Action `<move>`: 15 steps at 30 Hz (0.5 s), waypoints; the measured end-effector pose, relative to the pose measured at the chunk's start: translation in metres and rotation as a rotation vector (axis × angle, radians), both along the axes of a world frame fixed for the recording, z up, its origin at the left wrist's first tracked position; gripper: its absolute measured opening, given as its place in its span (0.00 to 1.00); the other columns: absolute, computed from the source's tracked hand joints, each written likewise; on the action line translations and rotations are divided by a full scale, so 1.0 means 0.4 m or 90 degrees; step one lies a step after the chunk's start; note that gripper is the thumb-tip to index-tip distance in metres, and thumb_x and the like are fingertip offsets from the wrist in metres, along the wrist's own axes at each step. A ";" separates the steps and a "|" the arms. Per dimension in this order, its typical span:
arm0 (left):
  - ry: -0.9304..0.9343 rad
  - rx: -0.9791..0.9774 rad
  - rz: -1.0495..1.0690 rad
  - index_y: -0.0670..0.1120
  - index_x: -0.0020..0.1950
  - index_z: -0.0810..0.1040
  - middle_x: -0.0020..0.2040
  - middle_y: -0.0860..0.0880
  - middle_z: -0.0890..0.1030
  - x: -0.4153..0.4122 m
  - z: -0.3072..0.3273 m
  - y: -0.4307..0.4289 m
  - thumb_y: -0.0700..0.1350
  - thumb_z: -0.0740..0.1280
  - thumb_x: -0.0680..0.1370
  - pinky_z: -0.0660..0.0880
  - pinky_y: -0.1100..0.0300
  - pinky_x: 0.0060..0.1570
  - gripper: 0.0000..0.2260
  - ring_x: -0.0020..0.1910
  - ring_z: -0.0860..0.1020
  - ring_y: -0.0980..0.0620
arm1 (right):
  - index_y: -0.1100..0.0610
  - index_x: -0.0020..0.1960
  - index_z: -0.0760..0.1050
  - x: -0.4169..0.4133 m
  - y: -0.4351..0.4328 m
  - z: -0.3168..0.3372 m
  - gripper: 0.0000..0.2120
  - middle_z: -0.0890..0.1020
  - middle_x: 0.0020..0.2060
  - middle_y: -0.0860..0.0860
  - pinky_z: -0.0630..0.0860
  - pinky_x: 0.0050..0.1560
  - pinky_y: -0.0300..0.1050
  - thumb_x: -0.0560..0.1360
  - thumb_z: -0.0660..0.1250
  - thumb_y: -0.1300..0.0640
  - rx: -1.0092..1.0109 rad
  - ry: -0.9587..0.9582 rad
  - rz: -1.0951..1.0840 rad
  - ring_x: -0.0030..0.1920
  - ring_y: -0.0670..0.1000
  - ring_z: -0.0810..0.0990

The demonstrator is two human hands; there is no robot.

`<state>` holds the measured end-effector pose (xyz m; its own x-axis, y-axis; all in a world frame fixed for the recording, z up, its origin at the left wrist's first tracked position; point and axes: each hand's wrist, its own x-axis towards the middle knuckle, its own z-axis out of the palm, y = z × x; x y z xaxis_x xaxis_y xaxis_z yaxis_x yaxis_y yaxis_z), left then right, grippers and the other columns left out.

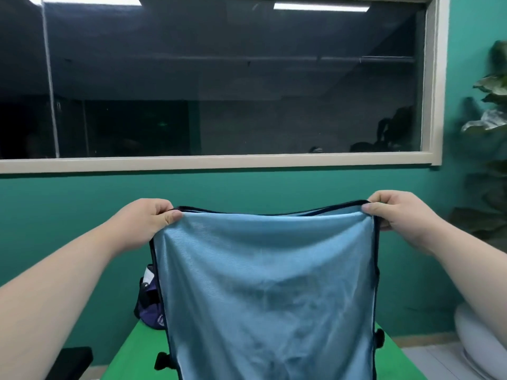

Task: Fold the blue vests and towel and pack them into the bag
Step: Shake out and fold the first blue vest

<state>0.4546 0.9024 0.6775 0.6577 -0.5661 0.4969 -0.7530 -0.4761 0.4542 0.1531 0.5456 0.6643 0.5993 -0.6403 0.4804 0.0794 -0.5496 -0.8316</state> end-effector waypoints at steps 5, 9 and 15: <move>0.005 -0.005 -0.064 0.52 0.41 0.79 0.36 0.56 0.82 -0.023 0.012 0.009 0.54 0.68 0.79 0.71 0.57 0.41 0.09 0.35 0.76 0.54 | 0.63 0.38 0.73 -0.015 0.011 0.012 0.10 0.69 0.32 0.55 0.74 0.39 0.43 0.78 0.65 0.63 -0.035 0.018 -0.009 0.34 0.52 0.70; 0.104 -0.025 -0.207 0.55 0.46 0.82 0.45 0.53 0.86 -0.046 0.025 0.035 0.51 0.72 0.74 0.73 0.60 0.51 0.03 0.42 0.80 0.58 | 0.61 0.39 0.77 -0.026 -0.001 0.014 0.10 0.76 0.32 0.51 0.75 0.39 0.42 0.79 0.67 0.61 -0.002 -0.013 -0.030 0.31 0.47 0.74; 0.095 0.079 -0.190 0.47 0.47 0.82 0.45 0.49 0.85 -0.050 0.042 0.061 0.41 0.68 0.80 0.74 0.60 0.49 0.04 0.43 0.79 0.55 | 0.60 0.44 0.81 -0.040 -0.021 0.016 0.09 0.82 0.39 0.54 0.78 0.48 0.49 0.81 0.65 0.61 -0.057 0.041 -0.084 0.38 0.51 0.78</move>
<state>0.4345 0.9267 0.6942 0.5146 -0.7944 0.3228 -0.7966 -0.3037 0.5227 0.1372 0.5372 0.6706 0.5444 -0.6718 0.5023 -0.0503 -0.6239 -0.7799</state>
